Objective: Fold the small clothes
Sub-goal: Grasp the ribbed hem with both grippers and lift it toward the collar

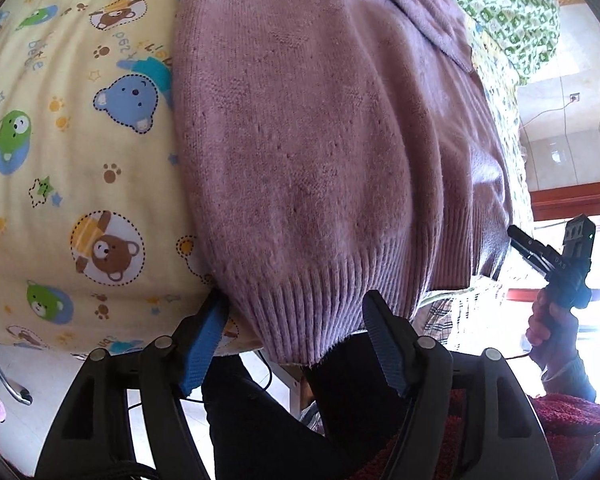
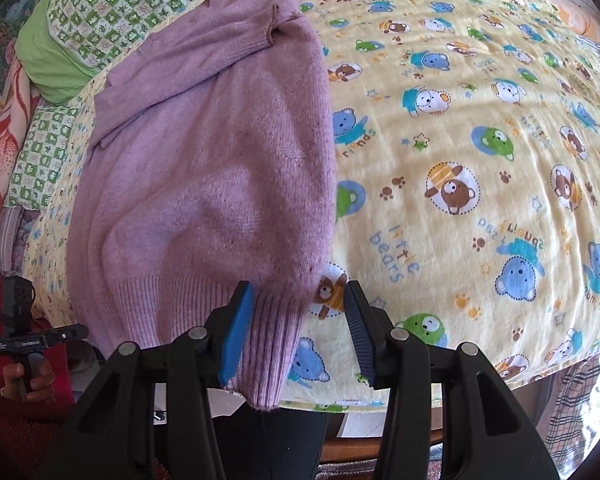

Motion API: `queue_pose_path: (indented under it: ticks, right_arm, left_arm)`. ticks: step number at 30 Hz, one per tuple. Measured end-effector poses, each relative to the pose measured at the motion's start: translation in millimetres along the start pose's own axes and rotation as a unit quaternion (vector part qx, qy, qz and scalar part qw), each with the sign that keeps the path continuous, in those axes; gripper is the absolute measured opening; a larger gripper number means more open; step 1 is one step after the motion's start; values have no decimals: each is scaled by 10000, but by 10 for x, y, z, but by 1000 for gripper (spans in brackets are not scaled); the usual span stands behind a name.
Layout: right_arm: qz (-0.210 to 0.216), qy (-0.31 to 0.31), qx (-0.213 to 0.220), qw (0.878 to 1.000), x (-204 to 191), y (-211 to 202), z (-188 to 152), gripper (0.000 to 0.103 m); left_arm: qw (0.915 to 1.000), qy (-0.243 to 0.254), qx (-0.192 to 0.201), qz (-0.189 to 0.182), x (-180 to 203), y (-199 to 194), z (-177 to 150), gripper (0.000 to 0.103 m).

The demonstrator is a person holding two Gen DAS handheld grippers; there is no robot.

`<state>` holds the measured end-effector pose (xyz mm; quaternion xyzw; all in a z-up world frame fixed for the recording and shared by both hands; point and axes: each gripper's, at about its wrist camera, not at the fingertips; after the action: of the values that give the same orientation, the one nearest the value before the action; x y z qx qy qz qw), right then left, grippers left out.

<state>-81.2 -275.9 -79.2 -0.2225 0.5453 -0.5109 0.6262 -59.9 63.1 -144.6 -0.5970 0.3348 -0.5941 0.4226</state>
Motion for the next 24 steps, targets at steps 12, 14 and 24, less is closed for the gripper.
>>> queue_pose_path:
  ticks: [12, 14, 24]
  right_arm:
    - [1247, 462, -219, 9909, 1, 171, -198, 43]
    - [1257, 502, -195, 9906, -10, 222, -238, 25]
    - [1182, 742, -57, 9902, 358, -44, -312, 6]
  left_arm:
    - [9998, 90, 180, 74, 42, 4, 36, 59]
    - [9994, 180, 220, 218, 56, 9, 35, 48]
    - [9963, 625, 569, 179, 82, -161, -91, 6]
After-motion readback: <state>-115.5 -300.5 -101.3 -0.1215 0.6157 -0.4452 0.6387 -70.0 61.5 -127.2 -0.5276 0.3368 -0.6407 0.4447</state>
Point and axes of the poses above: each gripper's, at about its wrist camera, not at the fingertips, and y roughly the way its jaws point, x to its right, z to its top, and after that the axes turned 5 degrees about z, right-handed
